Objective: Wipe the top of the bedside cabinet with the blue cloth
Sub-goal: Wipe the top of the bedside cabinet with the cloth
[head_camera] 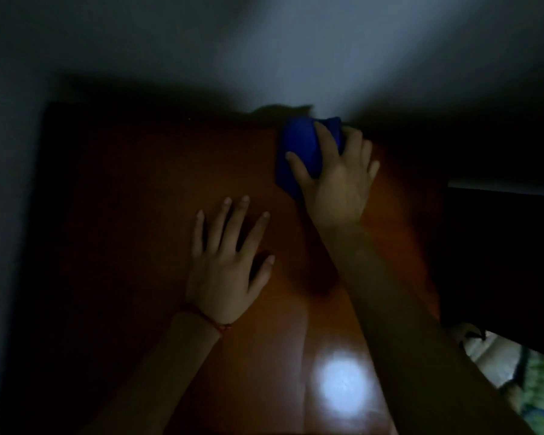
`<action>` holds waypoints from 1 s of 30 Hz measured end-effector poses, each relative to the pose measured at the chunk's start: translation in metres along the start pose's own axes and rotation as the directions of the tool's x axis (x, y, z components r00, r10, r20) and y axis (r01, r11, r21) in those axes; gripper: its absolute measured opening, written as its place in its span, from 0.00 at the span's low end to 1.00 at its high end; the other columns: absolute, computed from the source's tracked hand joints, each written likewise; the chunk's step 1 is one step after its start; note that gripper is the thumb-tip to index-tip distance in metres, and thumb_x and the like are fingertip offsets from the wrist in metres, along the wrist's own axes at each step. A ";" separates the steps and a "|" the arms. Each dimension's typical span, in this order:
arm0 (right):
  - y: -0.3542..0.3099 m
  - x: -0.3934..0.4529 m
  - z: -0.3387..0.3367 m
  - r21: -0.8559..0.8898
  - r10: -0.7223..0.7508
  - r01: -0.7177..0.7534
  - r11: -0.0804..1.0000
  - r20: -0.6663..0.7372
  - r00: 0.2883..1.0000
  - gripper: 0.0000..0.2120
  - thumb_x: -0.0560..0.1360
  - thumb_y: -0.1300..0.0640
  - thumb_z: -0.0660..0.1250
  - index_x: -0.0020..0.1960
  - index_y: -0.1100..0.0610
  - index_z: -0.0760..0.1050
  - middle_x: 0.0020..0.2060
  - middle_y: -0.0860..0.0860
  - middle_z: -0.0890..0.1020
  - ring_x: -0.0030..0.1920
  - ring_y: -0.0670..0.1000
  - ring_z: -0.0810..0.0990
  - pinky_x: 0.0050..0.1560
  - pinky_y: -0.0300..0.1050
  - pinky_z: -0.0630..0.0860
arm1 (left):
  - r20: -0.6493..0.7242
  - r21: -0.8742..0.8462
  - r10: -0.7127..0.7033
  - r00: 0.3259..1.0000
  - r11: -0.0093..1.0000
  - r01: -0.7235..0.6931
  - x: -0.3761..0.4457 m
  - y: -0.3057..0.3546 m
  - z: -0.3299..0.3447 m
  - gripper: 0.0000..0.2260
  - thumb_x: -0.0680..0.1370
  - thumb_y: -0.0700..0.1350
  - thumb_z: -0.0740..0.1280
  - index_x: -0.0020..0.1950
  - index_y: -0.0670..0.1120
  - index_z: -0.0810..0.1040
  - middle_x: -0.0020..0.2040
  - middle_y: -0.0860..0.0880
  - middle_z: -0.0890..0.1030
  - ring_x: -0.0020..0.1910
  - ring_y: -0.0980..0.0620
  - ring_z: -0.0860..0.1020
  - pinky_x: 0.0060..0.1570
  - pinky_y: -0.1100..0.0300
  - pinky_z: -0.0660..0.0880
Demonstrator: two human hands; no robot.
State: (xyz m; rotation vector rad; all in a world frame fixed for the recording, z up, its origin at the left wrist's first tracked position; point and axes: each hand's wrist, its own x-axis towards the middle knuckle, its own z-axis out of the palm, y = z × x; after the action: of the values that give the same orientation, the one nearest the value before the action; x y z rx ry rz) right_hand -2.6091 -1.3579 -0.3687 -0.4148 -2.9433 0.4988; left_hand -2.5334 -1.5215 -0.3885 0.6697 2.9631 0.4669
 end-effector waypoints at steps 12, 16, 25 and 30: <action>-0.008 -0.083 -0.005 -0.034 0.092 -0.092 0.995 -0.020 0.996 0.26 0.72 0.40 0.62 0.63 0.56 0.72 0.55 0.63 0.75 0.52 0.61 0.72 0.50 0.54 0.67 | 0.051 -0.043 0.068 0.996 0.997 -0.066 -0.063 -0.018 -0.010 0.24 0.76 0.54 0.56 0.70 0.47 0.64 0.71 0.40 0.65 0.71 0.41 0.59 0.68 0.40 0.51; -0.009 -0.068 0.000 -0.013 0.153 -0.153 0.988 -0.045 0.987 0.27 0.72 0.41 0.64 0.66 0.55 0.68 0.59 0.62 0.72 0.56 0.60 0.69 0.53 0.52 0.63 | 0.054 -0.005 0.083 0.995 0.997 -0.082 -0.075 -0.019 -0.004 0.24 0.77 0.55 0.55 0.70 0.47 0.63 0.71 0.40 0.65 0.71 0.41 0.59 0.68 0.39 0.52; -0.006 -0.118 -0.004 -0.014 0.170 -0.172 0.985 -0.102 0.980 0.28 0.71 0.40 0.64 0.63 0.57 0.72 0.54 0.64 0.74 0.52 0.59 0.68 0.51 0.55 0.67 | 0.062 0.059 0.090 0.994 0.994 -0.094 -0.073 -0.018 -0.001 0.25 0.76 0.55 0.53 0.71 0.46 0.64 0.71 0.38 0.66 0.70 0.41 0.58 0.67 0.41 0.48; -0.003 -0.127 -0.004 -0.007 0.165 -0.166 0.986 -0.071 0.984 0.28 0.72 0.40 0.63 0.67 0.54 0.67 0.59 0.62 0.72 0.56 0.59 0.69 0.53 0.53 0.65 | 0.043 0.054 0.094 0.995 0.994 -0.096 -0.076 -0.018 -0.001 0.25 0.77 0.55 0.53 0.71 0.45 0.66 0.71 0.38 0.66 0.70 0.40 0.58 0.67 0.40 0.50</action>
State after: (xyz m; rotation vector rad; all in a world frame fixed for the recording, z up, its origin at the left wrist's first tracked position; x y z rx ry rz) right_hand -2.4884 -1.3965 -0.3739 -0.6686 -2.8600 0.4742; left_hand -2.4722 -1.5696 -0.3935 0.8191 2.9264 0.3730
